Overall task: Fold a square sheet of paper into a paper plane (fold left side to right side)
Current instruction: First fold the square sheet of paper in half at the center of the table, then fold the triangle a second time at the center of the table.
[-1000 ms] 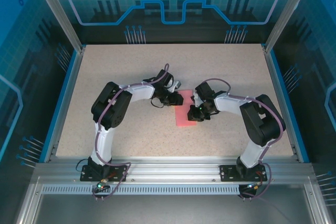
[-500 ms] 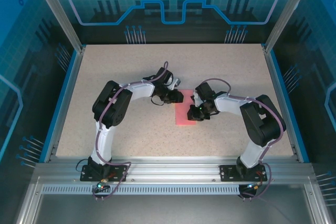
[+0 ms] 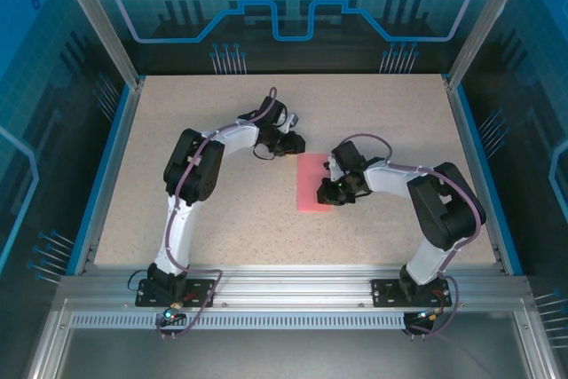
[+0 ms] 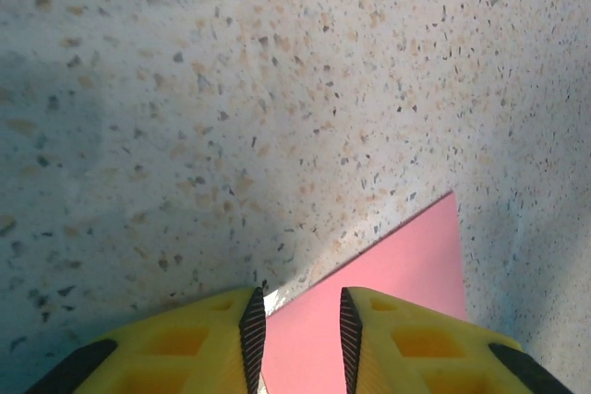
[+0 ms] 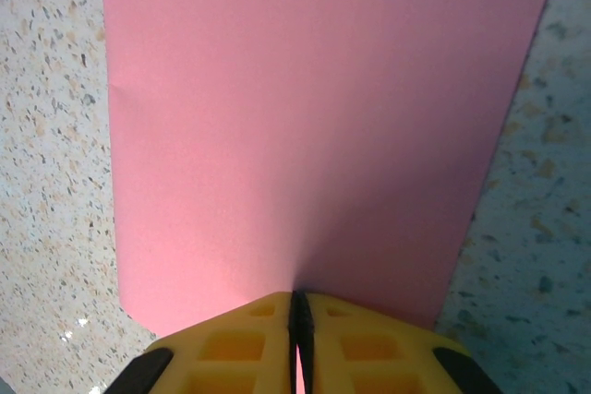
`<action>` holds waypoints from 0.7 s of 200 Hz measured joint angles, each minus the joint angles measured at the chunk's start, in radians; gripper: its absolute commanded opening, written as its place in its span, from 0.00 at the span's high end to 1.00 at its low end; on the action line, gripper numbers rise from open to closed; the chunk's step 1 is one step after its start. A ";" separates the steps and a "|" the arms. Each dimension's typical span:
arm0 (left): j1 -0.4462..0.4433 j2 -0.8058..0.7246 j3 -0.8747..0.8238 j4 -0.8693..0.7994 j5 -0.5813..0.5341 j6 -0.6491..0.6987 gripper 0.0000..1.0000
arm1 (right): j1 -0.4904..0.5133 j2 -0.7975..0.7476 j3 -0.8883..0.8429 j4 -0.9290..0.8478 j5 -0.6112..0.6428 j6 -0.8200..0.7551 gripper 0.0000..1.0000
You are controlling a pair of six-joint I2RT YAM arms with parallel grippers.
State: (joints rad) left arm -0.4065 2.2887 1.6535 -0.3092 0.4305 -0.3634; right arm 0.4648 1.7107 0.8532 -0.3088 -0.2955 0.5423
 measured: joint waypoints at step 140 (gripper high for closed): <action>0.066 -0.227 -0.107 -0.028 -0.068 0.007 0.60 | 0.000 -0.011 -0.023 0.162 -0.094 0.111 0.68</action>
State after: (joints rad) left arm -0.3401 2.0621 1.5467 -0.3370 0.3630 -0.3565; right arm 0.4648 1.7000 0.8299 -0.1471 -0.3893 0.6537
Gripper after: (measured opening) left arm 0.401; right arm 0.273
